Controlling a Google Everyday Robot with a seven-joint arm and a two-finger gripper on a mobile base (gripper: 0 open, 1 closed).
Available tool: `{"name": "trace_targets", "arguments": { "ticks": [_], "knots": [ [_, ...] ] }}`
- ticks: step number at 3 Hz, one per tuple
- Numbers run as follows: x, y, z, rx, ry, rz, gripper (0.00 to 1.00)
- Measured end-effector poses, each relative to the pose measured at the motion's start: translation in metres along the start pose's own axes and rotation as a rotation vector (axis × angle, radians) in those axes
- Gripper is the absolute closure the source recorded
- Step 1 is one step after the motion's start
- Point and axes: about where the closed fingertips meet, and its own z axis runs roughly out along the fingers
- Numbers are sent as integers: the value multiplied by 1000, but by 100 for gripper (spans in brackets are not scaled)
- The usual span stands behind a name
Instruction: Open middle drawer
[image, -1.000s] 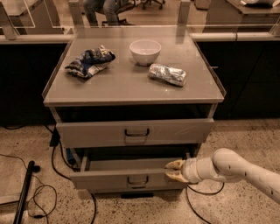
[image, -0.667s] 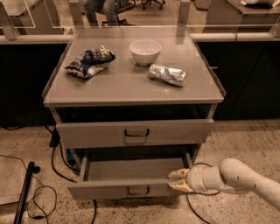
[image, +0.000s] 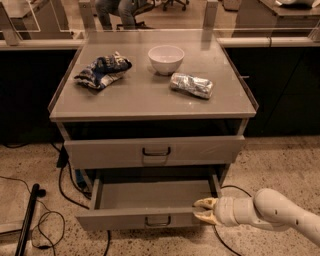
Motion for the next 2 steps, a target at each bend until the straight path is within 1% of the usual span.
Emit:
{"name": "trace_targets", "arguments": {
  "ticks": [1,2],
  "knots": [
    [0,1,0,0,0,1,82],
    [0,1,0,0,0,1,59]
  ]
}}
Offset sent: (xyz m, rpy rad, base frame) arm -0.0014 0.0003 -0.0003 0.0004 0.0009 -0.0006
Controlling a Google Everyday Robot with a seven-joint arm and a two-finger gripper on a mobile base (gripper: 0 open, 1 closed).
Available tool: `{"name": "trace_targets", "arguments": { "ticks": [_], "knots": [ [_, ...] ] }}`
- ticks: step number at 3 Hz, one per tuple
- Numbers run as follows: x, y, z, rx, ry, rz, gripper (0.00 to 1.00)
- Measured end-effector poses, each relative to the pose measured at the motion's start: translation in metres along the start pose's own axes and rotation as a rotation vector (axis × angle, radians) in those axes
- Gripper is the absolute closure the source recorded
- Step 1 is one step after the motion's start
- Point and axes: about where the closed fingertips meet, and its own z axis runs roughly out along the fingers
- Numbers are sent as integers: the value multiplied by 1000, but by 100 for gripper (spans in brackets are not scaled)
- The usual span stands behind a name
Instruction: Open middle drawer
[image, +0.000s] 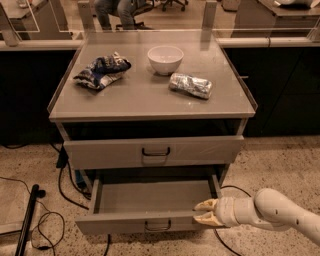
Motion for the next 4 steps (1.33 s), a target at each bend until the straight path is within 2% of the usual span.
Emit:
{"name": "trace_targets", "arguments": {
  "ticks": [2,3,4],
  "knots": [
    [0,0,0,0,0,0,12],
    [0,0,0,0,0,0,10],
    [10,9,-6,-5,4,12,33]
  ]
}}
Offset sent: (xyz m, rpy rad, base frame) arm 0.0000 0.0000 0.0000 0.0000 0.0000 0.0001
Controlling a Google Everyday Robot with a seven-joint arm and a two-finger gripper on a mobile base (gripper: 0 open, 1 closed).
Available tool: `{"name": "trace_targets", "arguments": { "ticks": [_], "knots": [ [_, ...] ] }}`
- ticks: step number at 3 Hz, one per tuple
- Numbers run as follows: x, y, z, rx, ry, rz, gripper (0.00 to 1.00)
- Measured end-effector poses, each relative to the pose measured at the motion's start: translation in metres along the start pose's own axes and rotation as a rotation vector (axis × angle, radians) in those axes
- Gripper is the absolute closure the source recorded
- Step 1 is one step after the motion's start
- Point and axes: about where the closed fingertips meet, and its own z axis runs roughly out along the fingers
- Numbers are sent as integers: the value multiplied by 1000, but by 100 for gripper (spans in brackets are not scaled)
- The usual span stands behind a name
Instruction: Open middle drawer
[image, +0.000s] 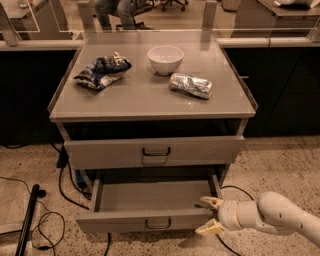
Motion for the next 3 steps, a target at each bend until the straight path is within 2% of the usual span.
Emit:
{"name": "trace_targets", "arguments": {
  "ticks": [2,3],
  "knots": [
    [28,33,-35,19,-18,54,80],
    [34,49,-52,41,-31,69,0]
  ]
}}
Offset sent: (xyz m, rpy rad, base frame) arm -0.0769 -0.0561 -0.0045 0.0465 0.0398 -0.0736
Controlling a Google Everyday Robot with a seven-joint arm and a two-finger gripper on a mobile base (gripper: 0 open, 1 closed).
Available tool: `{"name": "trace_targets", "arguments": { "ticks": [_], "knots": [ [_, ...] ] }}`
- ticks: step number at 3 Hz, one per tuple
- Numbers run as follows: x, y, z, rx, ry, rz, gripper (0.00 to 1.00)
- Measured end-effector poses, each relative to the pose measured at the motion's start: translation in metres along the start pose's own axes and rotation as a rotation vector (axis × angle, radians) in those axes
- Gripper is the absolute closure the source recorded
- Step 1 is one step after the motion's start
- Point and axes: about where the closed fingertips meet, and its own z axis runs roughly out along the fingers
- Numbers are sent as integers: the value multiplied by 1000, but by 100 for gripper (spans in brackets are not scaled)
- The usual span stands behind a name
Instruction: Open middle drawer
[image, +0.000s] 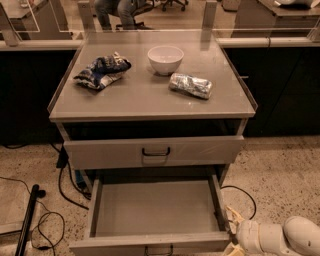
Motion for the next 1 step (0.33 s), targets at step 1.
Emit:
{"name": "trace_targets", "arguments": {
  "ticks": [1],
  "knots": [
    [0,0,0,0,0,0,0]
  ]
}}
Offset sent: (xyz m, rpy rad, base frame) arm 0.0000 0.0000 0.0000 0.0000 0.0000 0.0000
